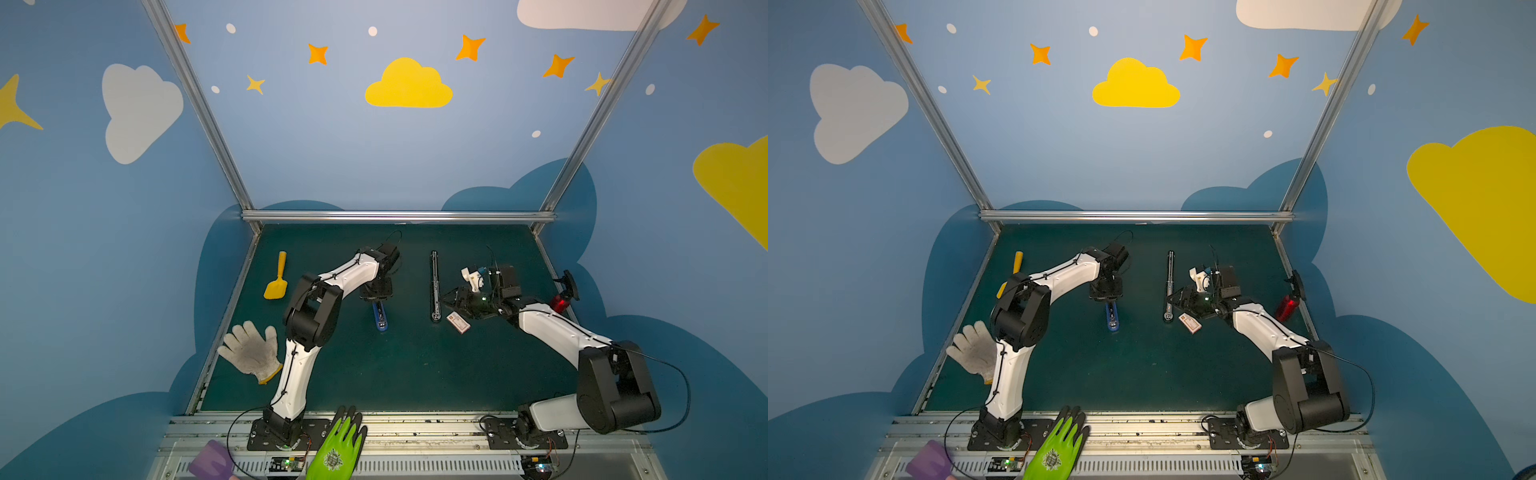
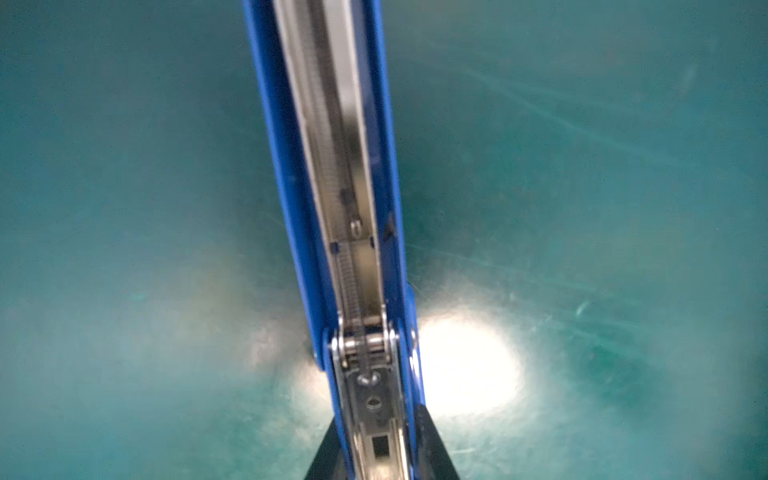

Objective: Load the staples into the stapler

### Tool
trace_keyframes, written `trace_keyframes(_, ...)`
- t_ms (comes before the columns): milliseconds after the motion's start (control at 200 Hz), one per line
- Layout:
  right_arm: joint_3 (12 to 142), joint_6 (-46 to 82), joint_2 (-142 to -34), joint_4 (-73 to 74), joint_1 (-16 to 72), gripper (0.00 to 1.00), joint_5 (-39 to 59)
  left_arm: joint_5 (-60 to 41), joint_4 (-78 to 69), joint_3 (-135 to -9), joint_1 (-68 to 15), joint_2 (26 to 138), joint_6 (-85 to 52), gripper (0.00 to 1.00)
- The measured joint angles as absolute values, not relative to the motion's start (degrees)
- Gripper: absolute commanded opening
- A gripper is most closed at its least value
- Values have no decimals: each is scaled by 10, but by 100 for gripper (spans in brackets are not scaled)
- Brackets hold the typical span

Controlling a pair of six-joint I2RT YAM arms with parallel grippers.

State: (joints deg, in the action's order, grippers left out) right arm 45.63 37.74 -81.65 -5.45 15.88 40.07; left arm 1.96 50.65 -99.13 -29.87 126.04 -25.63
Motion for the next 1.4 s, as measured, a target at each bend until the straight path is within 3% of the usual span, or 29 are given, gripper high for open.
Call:
trace_keyframes(516, 456, 375, -809, -84, 159, 48, 383, 75, 545, -1109, -304, 1329, -102, 23)
trace_keyframes(681, 456, 368, -790, -107, 159, 48, 364, 84, 548, -1155, -304, 1357, -96, 31)
trace_keyframes(796, 463, 354, -784, -148, 159, 63, 329, 86, 545, -1164, -305, 1364, -94, 50)
trace_keyframes(831, 468, 350, -784, -166, 159, 70, 314, 85, 547, -1164, -305, 1364, -96, 54)
trace_keyframes(851, 471, 345, -784, -177, 159, 81, 305, 84, 547, -1164, -305, 1364, -98, 56)
trace_keyframes(886, 477, 337, -785, -194, 159, 83, 289, 84, 548, -1164, -305, 1364, -99, 58)
trace_keyframes(1071, 542, 305, -821, -275, 158, 83, 208, 80, 545, -1108, -306, 1313, -108, 62)
trace_keyframes(1402, 629, 287, -980, -329, 157, 69, 142, 50, 494, -904, -308, 1068, -163, 62)
